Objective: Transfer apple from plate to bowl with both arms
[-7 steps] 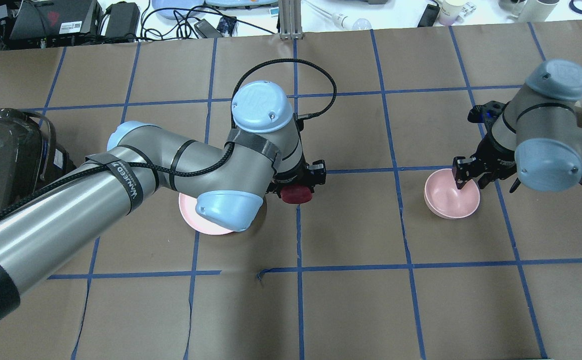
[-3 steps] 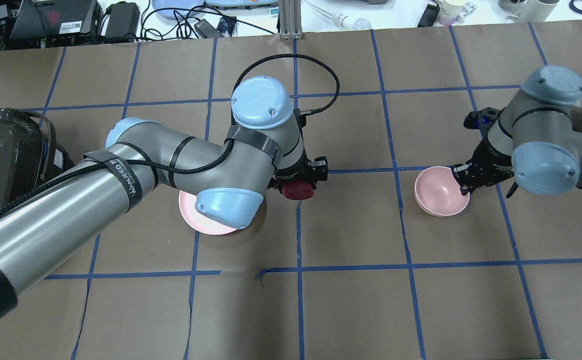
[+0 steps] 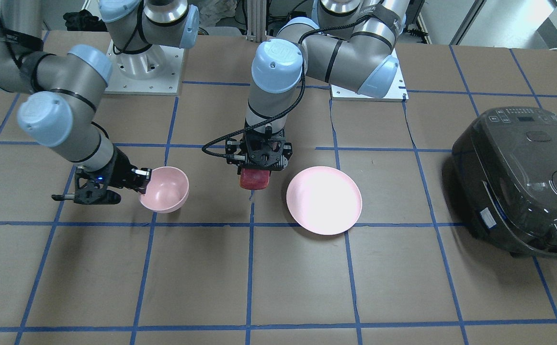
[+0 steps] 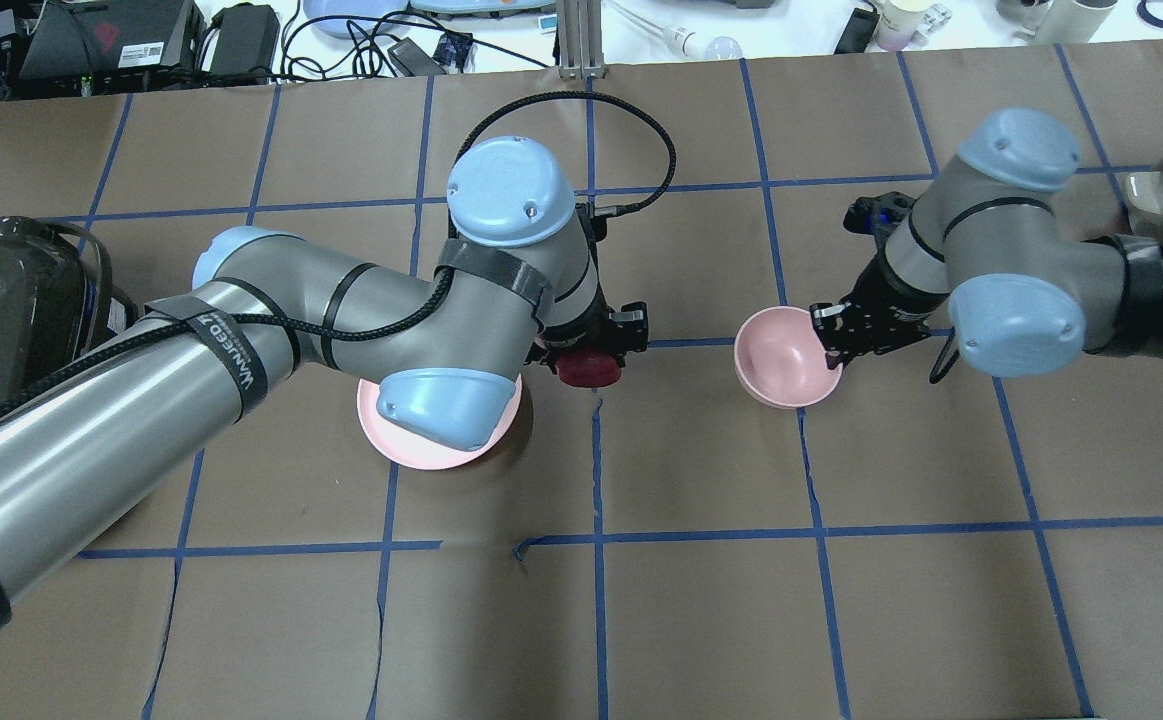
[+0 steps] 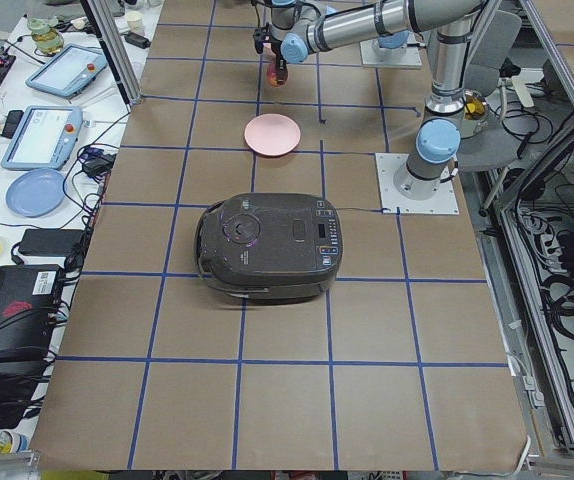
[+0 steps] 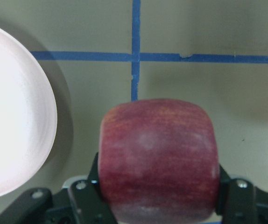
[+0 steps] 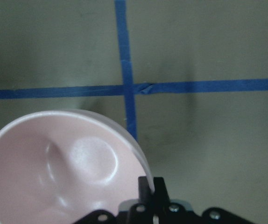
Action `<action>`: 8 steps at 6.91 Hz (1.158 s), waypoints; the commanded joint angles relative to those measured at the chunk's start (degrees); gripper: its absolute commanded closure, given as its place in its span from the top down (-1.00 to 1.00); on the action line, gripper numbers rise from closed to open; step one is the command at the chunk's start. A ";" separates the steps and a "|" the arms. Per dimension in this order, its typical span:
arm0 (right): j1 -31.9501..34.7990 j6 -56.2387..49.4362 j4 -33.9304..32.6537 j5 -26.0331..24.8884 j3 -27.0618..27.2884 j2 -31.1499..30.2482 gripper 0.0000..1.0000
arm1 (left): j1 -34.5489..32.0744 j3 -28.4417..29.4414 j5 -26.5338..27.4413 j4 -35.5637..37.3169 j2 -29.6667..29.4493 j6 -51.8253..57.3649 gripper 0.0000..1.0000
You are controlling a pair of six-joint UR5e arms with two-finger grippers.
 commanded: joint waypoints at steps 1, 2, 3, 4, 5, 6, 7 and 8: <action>6.51 6.41 -0.12 0.61 0.28 0.98 -1.00 | 0.32 -0.65 0.13 -0.91 0.13 1.64 -1.00; 6.69 6.85 -0.73 0.71 1.33 2.03 -1.00 | 0.85 -1.17 0.22 -0.40 0.13 1.65 -1.00; 6.69 6.94 -0.82 0.53 1.43 2.31 -0.95 | 0.85 -1.01 0.13 -0.13 0.13 1.65 -1.00; 6.60 6.77 -0.91 0.44 1.17 2.57 0.98 | 0.85 -1.00 -0.39 0.04 0.13 0.78 -1.00; 6.43 6.77 -0.65 -0.60 -0.66 1.79 1.00 | 0.68 -1.09 -0.57 0.13 -0.13 0.17 -1.00; 6.34 6.85 1.44 -4.79 -4.51 0.22 1.00 | 0.24 -0.13 -1.01 0.92 -1.09 -5.23 -1.00; 6.08 6.77 8.68 -7.44 -7.85 -3.02 1.00 | -0.72 0.40 -1.10 1.19 -1.36 -5.98 -1.00; 5.73 6.77 15.98 -9.03 -12.76 -6.36 1.00 | -2.47 0.66 -2.93 2.93 -1.71 -6.69 -1.00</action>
